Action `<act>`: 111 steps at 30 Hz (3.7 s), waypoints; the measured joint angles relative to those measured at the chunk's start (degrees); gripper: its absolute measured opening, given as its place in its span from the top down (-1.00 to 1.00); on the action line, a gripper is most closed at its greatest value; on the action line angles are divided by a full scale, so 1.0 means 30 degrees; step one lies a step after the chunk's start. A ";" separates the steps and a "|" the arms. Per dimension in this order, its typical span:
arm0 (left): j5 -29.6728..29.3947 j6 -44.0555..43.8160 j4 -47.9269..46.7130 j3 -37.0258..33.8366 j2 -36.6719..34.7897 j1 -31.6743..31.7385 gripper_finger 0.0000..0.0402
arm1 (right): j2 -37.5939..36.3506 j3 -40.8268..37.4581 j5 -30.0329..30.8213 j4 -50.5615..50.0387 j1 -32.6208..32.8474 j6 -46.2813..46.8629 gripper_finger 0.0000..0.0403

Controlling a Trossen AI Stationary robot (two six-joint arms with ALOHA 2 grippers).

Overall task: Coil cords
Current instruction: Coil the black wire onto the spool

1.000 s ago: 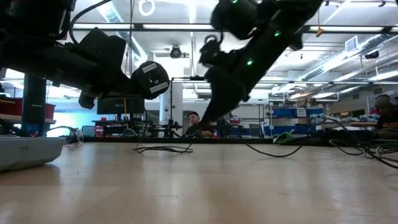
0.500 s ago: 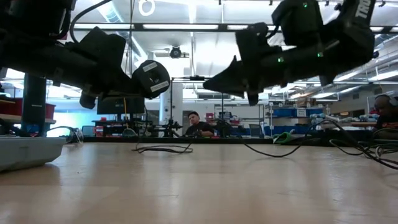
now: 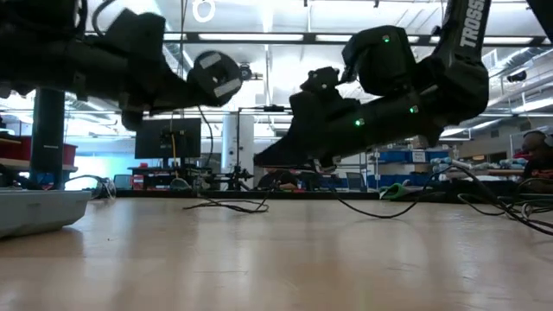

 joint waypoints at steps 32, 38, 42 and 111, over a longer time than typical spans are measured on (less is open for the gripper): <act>-0.0094 0.2405 0.3041 0.0018 -0.0007 -0.0544 1.00 | 0.0179 0.3970 -0.3532 -0.4392 -0.0659 0.0646 0.42; 0.0185 0.2973 0.3756 0.0018 -0.0007 -0.0537 1.00 | 0.0179 0.3984 -0.3930 -0.4229 -0.0794 0.0675 0.44; 0.0196 0.3561 0.4640 0.0018 -0.0007 -0.0537 1.00 | 0.0179 0.3984 -0.4432 -0.4223 -0.0902 0.0670 0.44; 0.0826 0.3898 0.2636 0.0849 -0.0015 -0.0245 1.00 | 0.3603 0.6877 -0.7220 -0.3573 -0.1505 0.1005 0.93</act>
